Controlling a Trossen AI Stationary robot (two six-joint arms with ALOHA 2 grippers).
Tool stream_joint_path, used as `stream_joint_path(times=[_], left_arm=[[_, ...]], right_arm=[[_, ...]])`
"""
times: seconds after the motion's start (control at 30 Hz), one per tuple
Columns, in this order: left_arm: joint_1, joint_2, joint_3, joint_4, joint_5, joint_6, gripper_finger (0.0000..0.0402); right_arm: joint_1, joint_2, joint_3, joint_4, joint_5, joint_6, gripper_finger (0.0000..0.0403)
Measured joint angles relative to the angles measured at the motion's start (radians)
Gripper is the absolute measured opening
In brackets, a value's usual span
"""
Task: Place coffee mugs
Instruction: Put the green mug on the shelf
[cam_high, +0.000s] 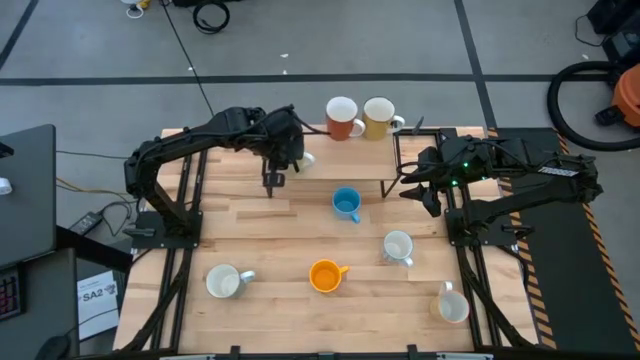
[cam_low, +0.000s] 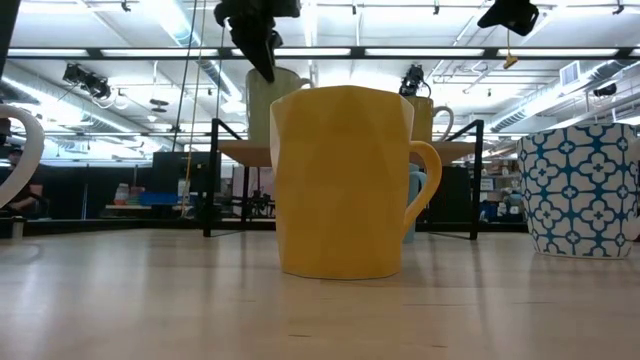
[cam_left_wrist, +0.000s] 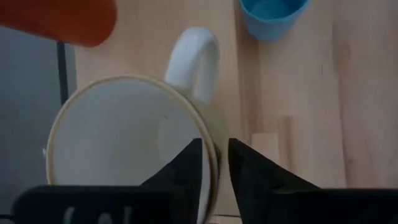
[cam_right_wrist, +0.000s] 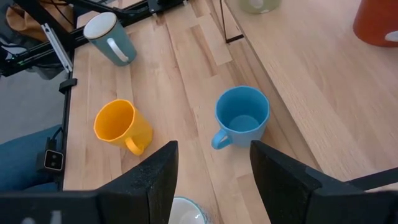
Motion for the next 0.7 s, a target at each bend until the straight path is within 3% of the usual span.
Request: stream_joint_path(times=[0.3,0.7], left_arm=[[-0.017,-0.001,0.0,0.083,-0.001,0.001,0.0154],[-0.104,-0.004,0.107,0.101,-0.084,-0.058,0.0154]], right_arm=[[0.0,0.0,0.0,0.0,0.0,0.0,0.0205],[0.0,0.0,0.0,0.0,0.0,0.0,0.0205]])
